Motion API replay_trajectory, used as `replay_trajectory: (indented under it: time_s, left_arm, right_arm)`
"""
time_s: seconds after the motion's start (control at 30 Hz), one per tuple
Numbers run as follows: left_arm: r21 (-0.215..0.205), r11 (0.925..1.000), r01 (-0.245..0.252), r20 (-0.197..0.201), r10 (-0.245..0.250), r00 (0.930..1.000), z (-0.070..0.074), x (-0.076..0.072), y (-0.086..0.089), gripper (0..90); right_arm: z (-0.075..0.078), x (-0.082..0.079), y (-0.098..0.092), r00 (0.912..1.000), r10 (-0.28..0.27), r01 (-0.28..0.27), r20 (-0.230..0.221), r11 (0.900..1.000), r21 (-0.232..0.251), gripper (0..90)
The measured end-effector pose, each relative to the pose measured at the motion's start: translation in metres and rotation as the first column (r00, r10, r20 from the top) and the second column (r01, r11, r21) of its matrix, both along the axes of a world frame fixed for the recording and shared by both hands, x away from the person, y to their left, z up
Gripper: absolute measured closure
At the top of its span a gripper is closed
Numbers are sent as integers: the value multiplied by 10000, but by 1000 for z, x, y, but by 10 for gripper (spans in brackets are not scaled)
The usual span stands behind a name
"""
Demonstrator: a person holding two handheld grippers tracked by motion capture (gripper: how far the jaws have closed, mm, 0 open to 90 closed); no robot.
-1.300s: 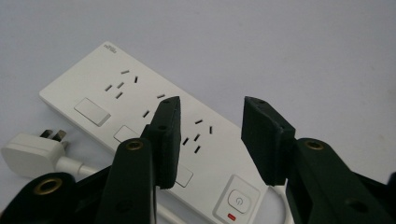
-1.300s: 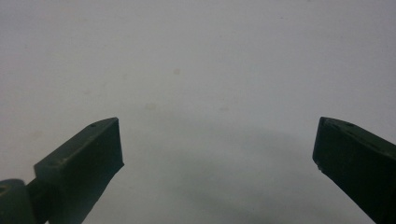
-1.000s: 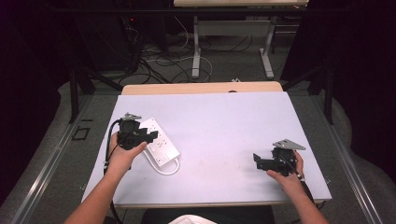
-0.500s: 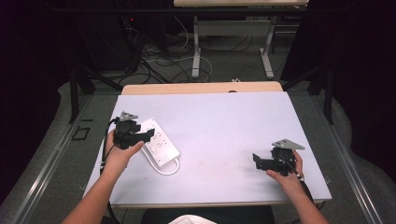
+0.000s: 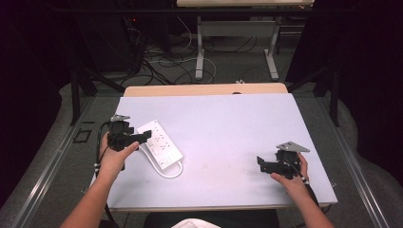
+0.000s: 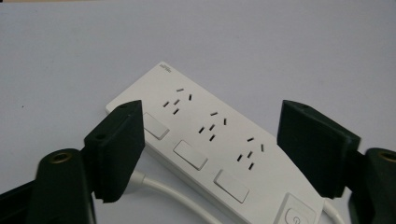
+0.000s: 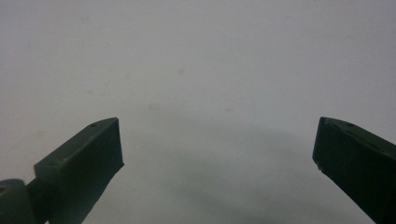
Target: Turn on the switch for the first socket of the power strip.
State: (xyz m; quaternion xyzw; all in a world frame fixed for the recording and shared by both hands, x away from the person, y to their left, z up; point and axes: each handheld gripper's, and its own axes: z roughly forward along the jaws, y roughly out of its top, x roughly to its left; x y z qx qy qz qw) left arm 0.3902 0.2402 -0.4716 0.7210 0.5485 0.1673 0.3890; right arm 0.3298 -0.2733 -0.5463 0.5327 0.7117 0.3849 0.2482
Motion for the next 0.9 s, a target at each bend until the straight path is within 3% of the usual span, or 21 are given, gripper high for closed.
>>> replay_trajectory:
  time_s: [0.13,0.4,0.57,0.73,0.9]
  left_arm:
    - [-293,9993,-229,26,230,9997,-3,0,5,176]
    - [-381,9984,-423,-37,422,9991,-10,-3,14,152]
    - [-647,9967,-484,-192,472,9987,-16,-3,16,65]
    - [-540,9973,-500,-189,490,9986,-22,-4,19,59]
    - [-733,9956,-578,-341,554,9979,-29,-5,19,51]
  right_arm:
    - [0,0,0,10000,7,-7,14,10000,-18,9]
    - [0,0,0,10000,7,-7,-30,10000,-3,9]
    - [-1,0,1,10000,59,-59,-51,10000,1,9]
    - [-1,0,1,9999,116,-117,-64,9999,-78,9]
    - [-1,0,1,9999,114,-115,-87,9999,-85,9]
